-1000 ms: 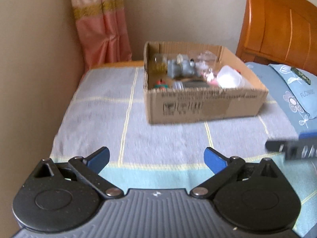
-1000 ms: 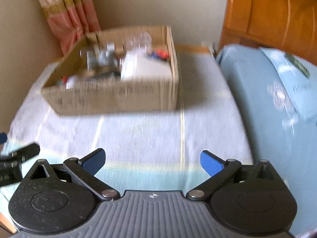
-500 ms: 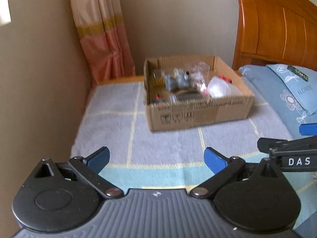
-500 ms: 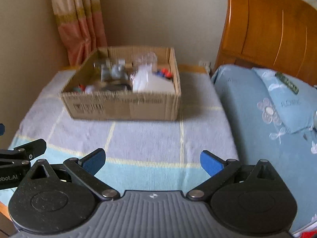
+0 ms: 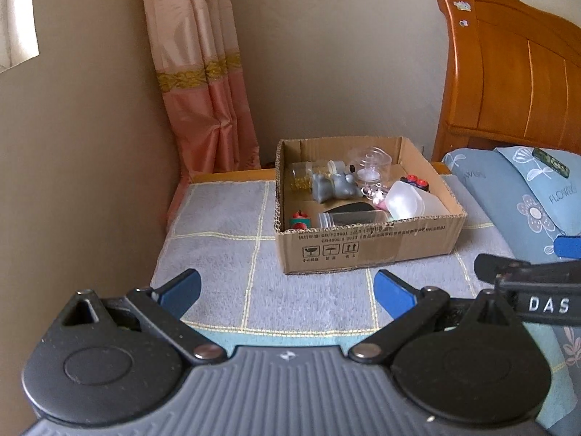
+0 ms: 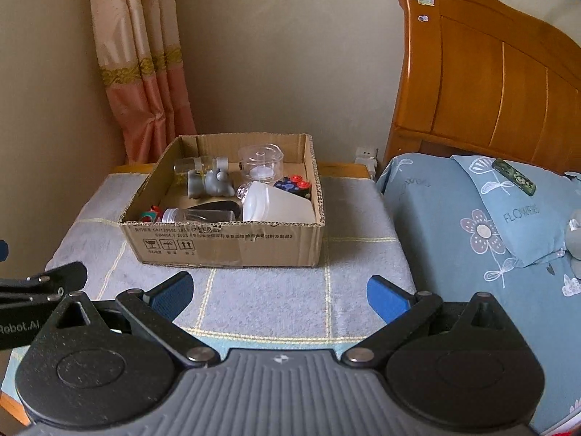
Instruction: Organize rigid objects
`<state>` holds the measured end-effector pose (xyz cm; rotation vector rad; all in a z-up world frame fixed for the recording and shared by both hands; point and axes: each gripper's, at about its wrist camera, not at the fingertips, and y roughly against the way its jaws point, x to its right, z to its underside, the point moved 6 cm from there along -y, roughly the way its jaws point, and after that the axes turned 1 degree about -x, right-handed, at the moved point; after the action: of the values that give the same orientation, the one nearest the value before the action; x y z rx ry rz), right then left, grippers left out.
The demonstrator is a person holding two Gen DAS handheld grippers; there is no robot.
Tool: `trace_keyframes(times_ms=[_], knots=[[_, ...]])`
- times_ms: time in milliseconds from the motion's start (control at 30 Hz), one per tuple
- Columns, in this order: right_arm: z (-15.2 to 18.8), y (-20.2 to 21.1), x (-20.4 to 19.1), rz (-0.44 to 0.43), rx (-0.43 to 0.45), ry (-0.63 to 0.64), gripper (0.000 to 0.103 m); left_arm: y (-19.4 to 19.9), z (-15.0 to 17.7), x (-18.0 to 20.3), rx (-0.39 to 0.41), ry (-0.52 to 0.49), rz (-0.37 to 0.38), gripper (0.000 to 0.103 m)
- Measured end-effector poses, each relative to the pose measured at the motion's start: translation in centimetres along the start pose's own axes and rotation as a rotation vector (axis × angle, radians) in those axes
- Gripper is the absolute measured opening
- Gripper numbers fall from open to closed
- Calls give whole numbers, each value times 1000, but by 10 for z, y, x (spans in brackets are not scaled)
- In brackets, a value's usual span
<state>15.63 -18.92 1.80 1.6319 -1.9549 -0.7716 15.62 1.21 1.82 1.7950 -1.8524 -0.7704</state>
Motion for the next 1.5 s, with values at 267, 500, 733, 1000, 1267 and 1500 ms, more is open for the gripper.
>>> trace_keyframes(times_ms=[267, 500, 733, 1000, 1267, 1500], knots=[[2, 1, -2, 0, -3, 1, 103, -1, 0, 1, 0, 0, 0, 101], [1, 2, -2, 0, 1, -1, 103, 2, -1, 3, 6, -4, 2, 101], [1, 2, -2, 2, 2, -2, 103, 3, -2, 4, 11, -4, 0, 101], [1, 3, 2, 2, 8, -7, 103, 3, -3, 6, 13, -5, -4, 101], [2, 3, 3, 4, 7, -6, 103, 3, -1, 7, 11, -7, -8, 101], [2, 3, 4, 3, 6, -6, 103, 3, 0, 8, 10, -8, -7, 101]])
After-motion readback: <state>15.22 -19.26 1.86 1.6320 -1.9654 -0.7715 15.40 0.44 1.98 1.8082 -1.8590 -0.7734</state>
